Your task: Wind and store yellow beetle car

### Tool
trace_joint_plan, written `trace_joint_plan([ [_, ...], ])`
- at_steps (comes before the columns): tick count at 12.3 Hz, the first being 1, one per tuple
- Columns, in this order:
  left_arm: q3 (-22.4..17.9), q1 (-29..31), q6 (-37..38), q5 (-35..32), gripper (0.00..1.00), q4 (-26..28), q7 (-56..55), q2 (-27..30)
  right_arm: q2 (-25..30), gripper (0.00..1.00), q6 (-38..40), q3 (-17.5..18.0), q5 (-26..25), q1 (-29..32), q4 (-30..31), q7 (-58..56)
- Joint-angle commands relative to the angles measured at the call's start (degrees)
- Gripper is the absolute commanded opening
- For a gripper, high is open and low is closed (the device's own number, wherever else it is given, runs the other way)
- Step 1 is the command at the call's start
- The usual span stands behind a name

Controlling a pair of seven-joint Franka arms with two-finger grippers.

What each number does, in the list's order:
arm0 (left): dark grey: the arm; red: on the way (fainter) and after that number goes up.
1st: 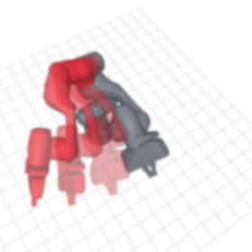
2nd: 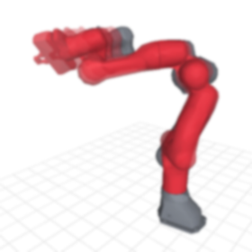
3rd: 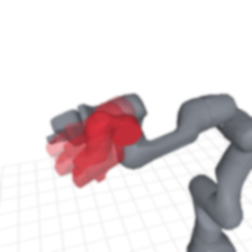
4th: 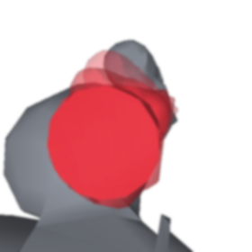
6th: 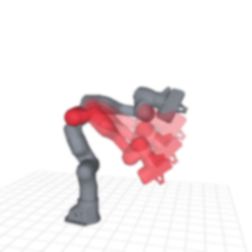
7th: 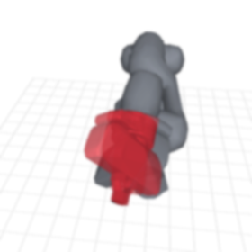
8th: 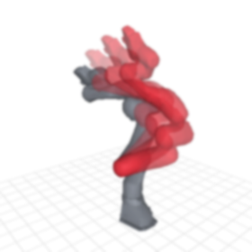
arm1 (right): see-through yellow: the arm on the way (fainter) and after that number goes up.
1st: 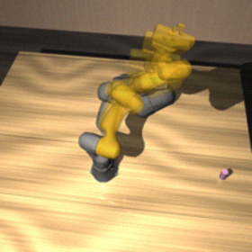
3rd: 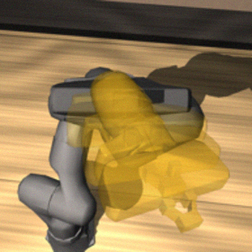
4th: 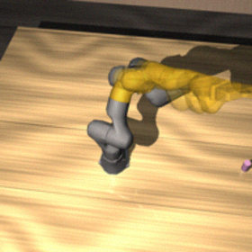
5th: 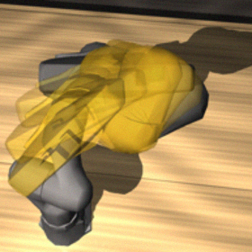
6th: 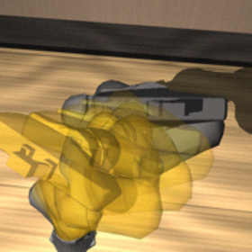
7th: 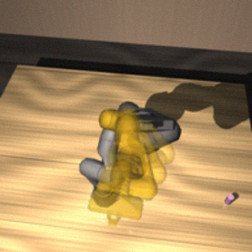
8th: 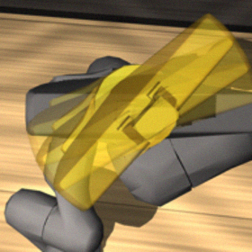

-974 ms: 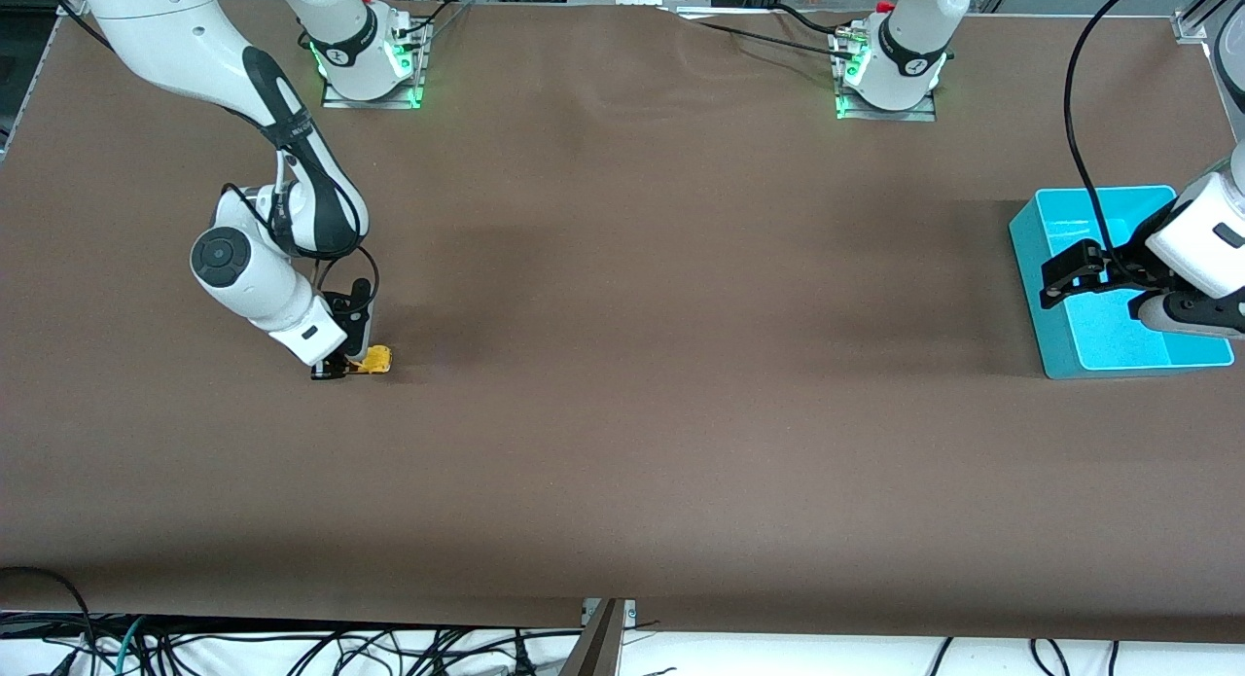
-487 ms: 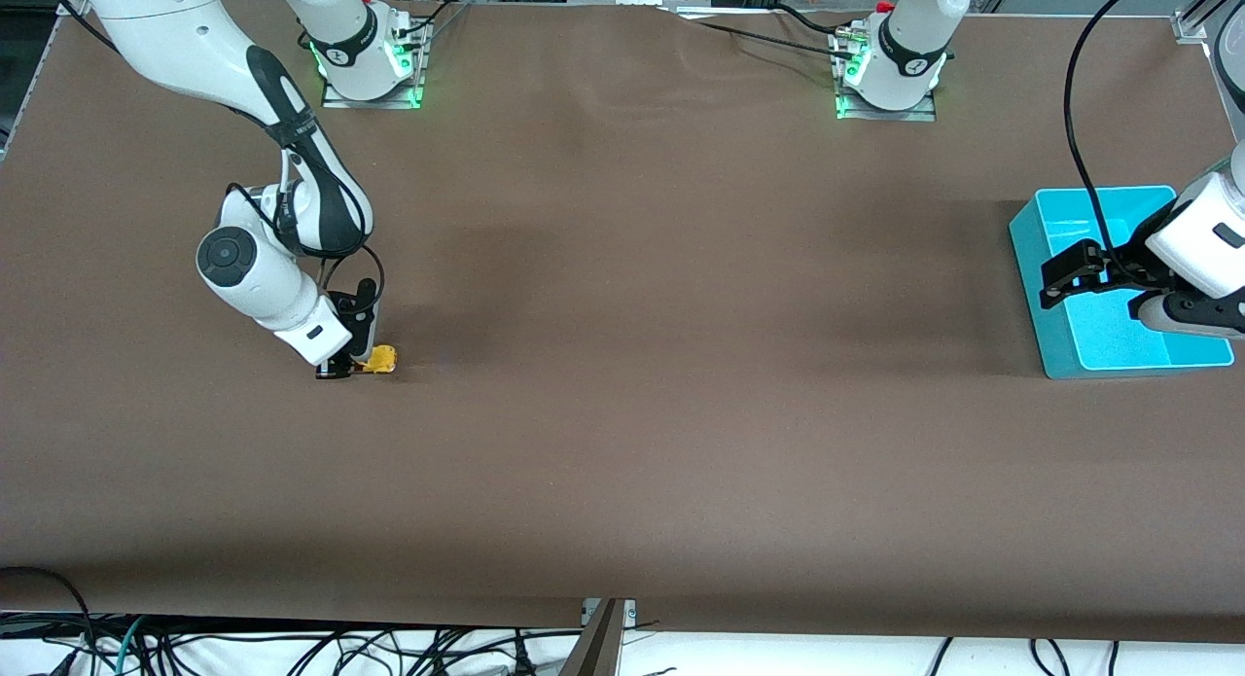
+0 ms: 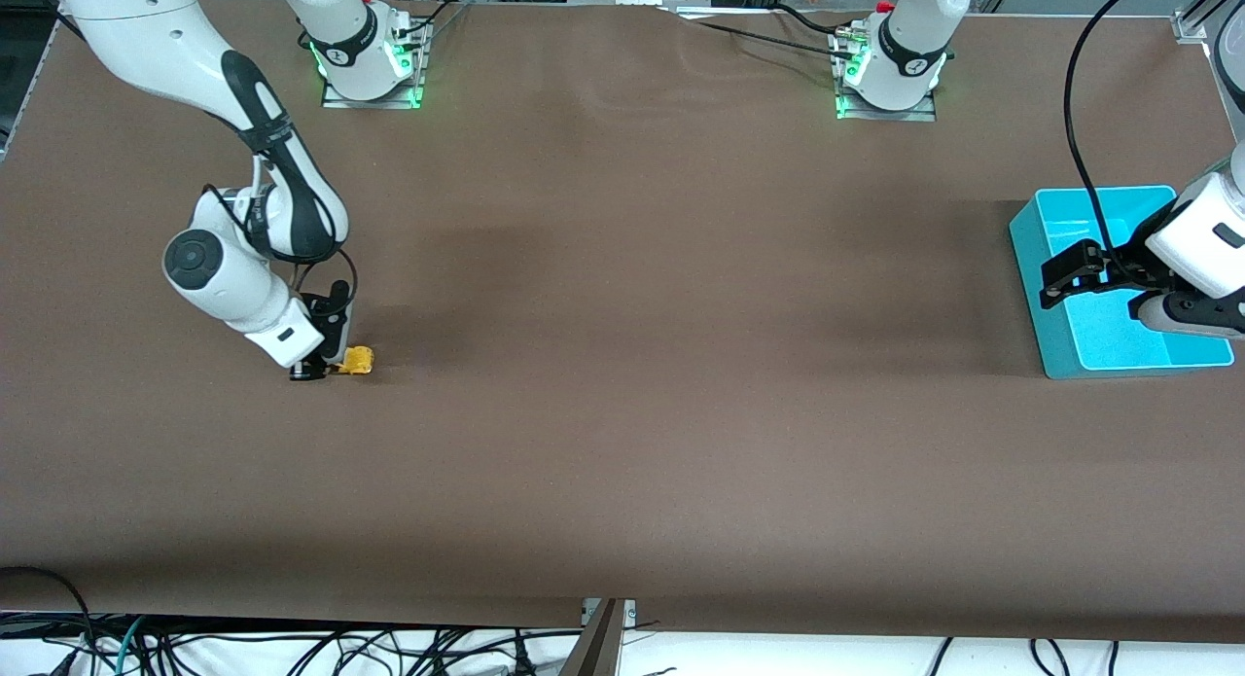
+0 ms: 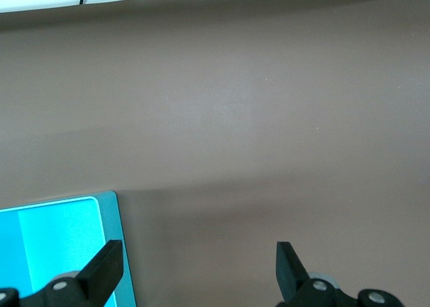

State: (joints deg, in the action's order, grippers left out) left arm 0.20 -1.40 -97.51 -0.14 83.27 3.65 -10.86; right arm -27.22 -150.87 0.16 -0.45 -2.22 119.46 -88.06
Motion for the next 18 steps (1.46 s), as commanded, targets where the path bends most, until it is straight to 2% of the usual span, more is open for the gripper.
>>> trace_joint_plan([
  [1,0.1,-0.2,0.2,-1.5,1.00,-1.4,0.8,-0.7,-4.2,0.34,-1.8,0.3,0.4,3.1,0.2,-4.0],
  [8,0.1,-0.3,0.2,-1.4,1.00,-1.4,0.8,-0.7,-5.7,0.36,-2.1,0.4,0.4,7.0,-1.1,-9.7],
  [9,0.1,-0.3,0.2,-1.4,1.00,-1.4,0.8,-0.7,-5.7,0.42,-2.1,0.4,0.4,7.0,-1.1,-9.7],
  [10,0.1,-0.3,0.2,-1.4,1.00,-1.4,0.8,-0.7,-5.7,0.80,-2.0,0.5,0.5,7.0,-2.0,-9.4],
  [11,0.1,-0.3,0.2,-1.4,1.00,-1.4,0.8,-0.7,-5.6,1.00,-1.3,1.1,0.5,6.9,-3.6,-9.4],
  [13,0.1,-0.3,0.2,-1.4,1.00,-1.4,0.8,-0.7,-4.7,1.00,2.9,2.1,0.7,6.6,-6.5,-9.1],
  [16,0.1,-0.3,0.2,-1.4,1.00,-1.4,0.8,-0.7,-3.5,1.00,18.0,3.2,0.9,6.4,-17.8,-8.9],
  [18,0.1,-0.3,0.2,-1.4,1.00,-1.4,0.8,-0.7,-3.5,1.00,24.2,3.3,1.0,5.7,-23.2,-8.4],
])
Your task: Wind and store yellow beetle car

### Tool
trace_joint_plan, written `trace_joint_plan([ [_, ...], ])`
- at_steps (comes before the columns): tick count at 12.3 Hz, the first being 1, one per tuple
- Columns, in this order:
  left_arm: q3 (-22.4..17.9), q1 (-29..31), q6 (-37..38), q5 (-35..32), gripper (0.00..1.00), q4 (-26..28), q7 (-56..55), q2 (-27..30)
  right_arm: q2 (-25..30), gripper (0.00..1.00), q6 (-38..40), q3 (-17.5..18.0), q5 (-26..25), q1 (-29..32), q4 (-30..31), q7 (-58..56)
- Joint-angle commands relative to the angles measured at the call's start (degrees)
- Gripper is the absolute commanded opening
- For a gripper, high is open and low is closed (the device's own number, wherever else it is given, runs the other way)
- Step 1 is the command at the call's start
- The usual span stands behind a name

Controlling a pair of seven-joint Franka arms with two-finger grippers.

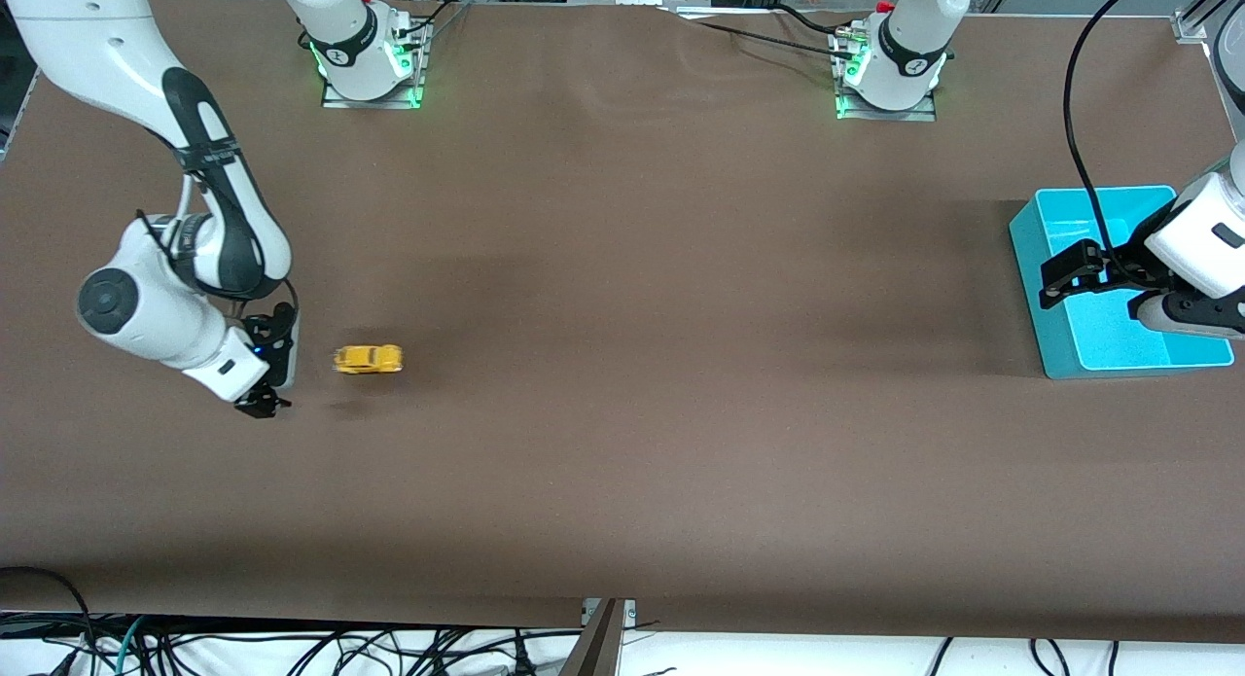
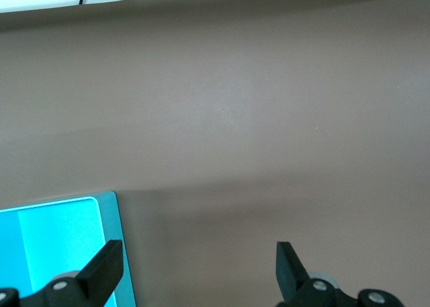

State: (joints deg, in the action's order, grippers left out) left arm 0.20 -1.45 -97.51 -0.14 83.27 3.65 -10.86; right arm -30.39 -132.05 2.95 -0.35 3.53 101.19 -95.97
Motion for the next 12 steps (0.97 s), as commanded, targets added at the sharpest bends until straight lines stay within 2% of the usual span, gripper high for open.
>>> trace_joint_plan([
  [1,0.1,-0.2,0.2,-1.4,1.00,-1.4,0.8,-0.6,-0.4,1.00,6.1,0.5,0.9,-0.4,-5.6,0.5],
  [4,0.1,-0.2,0.2,-1.4,1.00,-1.4,0.8,-0.6,0.6,1.00,9.0,0.5,0.9,-0.4,-6.7,6.3],
  [8,0.0,-0.1,0.2,-1.2,1.00,-1.4,0.9,-0.6,4.7,1.00,12.6,0.6,0.8,-1.3,-8.1,15.8],
  [12,0.0,-0.7,0.2,-1.4,1.00,-1.4,0.8,-0.6,7.1,1.00,19.9,0.7,0.8,-2.4,-12.4,27.4],
])
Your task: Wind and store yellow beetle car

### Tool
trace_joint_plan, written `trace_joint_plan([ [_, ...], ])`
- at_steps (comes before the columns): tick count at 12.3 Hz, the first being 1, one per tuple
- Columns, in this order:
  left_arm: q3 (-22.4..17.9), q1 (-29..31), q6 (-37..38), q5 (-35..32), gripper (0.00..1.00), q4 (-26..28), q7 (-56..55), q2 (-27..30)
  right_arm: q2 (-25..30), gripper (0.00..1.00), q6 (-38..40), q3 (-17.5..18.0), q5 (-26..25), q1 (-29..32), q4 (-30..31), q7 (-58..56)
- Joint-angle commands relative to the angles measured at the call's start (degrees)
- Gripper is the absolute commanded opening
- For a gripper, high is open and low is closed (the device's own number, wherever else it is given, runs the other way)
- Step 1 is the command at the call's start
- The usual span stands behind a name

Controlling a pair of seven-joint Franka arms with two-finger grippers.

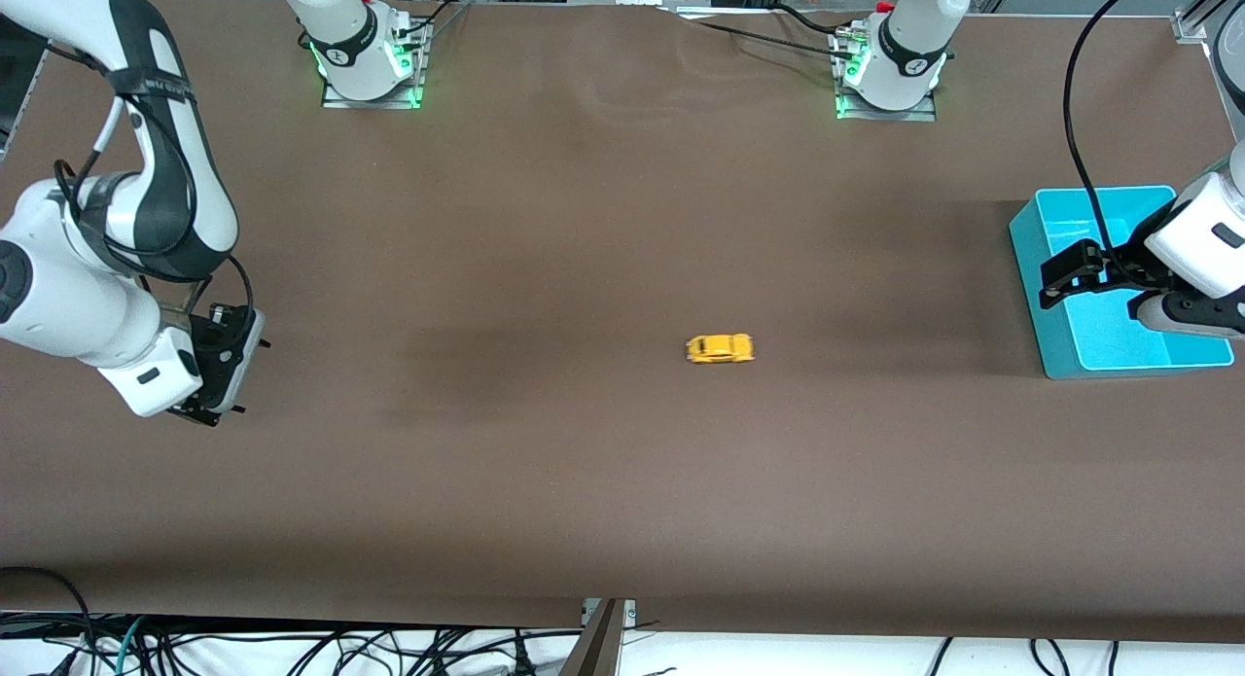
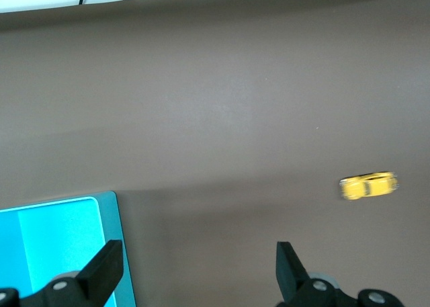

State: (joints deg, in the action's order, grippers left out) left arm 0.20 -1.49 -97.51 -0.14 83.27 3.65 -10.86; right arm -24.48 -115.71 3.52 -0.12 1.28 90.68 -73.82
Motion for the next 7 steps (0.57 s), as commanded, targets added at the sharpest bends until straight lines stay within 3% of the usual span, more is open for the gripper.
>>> trace_joint_plan([
  [1,0.0,-0.6,0.3,-1.2,1.00,-1.4,0.3,-0.6,1.5,1.00,5.6,0.1,0.5,-0.3,-3.0,9.0],
  [7,-0.3,-0.1,0.5,-1.5,1.00,-0.4,-5.9,-2.5,3.6,1.00,14.3,1.4,0.5,-0.3,-8.8,38.8],
])
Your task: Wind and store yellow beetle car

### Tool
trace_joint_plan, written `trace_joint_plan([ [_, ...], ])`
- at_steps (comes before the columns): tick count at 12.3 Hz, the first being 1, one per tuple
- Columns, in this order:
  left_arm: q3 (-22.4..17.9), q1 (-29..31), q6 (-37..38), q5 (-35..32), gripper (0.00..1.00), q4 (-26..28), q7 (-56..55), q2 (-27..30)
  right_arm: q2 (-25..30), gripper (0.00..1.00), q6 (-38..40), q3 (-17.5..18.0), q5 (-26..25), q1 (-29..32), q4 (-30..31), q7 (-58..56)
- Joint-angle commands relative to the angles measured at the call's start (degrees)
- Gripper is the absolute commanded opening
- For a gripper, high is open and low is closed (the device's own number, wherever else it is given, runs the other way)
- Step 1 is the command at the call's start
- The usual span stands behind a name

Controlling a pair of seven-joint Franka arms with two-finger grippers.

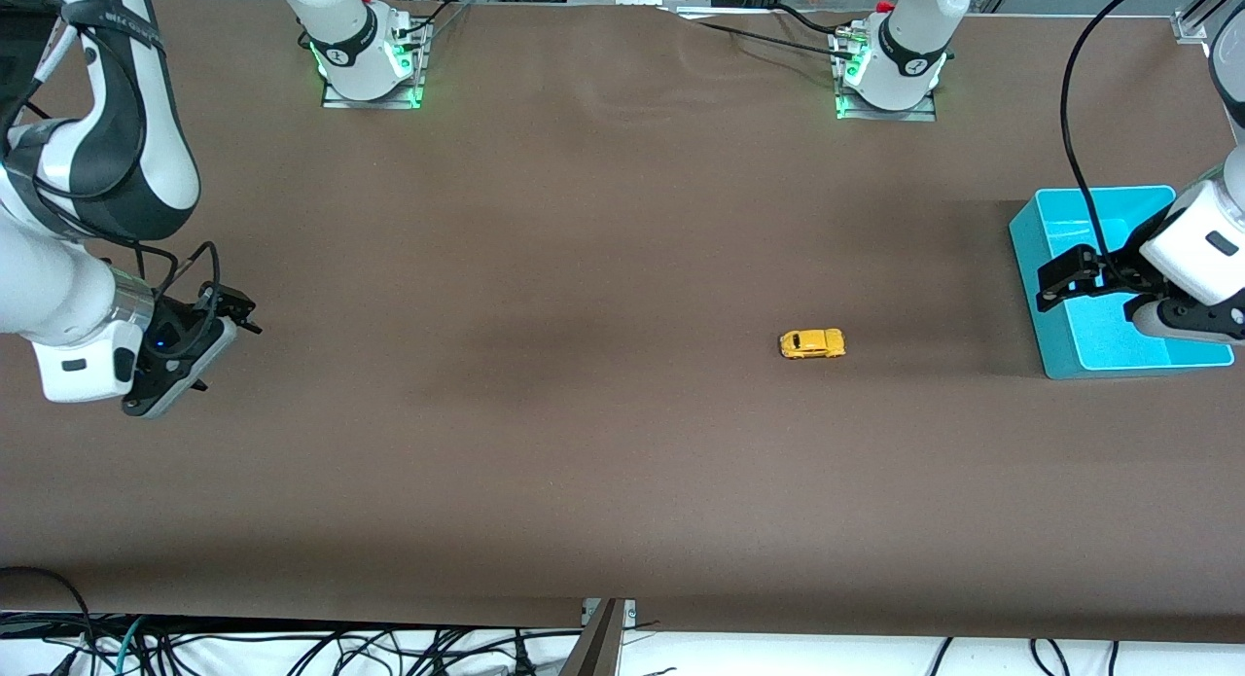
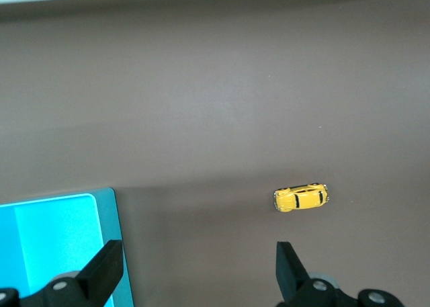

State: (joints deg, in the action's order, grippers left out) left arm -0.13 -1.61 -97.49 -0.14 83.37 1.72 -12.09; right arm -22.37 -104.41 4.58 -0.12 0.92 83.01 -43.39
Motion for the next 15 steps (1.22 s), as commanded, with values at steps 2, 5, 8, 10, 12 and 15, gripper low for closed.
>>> trace_joint_plan([
  [2,0.0,0.4,0.4,-1.4,1.00,1.0,-10.1,-2.6,2.1,1.00,7.6,1.6,0.5,-0.2,-3.3,19.0],
  [5,0.0,0.7,0.3,-1.0,1.00,2.8,-20.9,-5.5,2.1,1.00,11.2,2.5,-0.1,-0.3,-6.1,30.8],
  [8,0.2,-0.1,-2.2,-1.4,1.00,7.8,-35.7,-6.4,2.3,1.00,12.0,1.8,-0.1,-0.2,-6.4,30.6],
  [10,0.4,-1.5,-4.6,-0.6,1.00,11.4,-46.0,-6.5,2.3,1.00,12.0,1.0,-0.2,0.1,-7.2,31.3],
  [12,1.5,-3.3,-11.1,0.3,1.00,17.2,-58.6,-6.9,3.9,1.00,11.9,-0.2,-2.0,0.1,-7.9,31.6],
  [15,1.6,-7.3,-18.8,0.5,1.00,20.7,-77.0,-10.2,5.7,1.00,11.9,-2.0,-3.7,0.3,-7.9,31.4],
])
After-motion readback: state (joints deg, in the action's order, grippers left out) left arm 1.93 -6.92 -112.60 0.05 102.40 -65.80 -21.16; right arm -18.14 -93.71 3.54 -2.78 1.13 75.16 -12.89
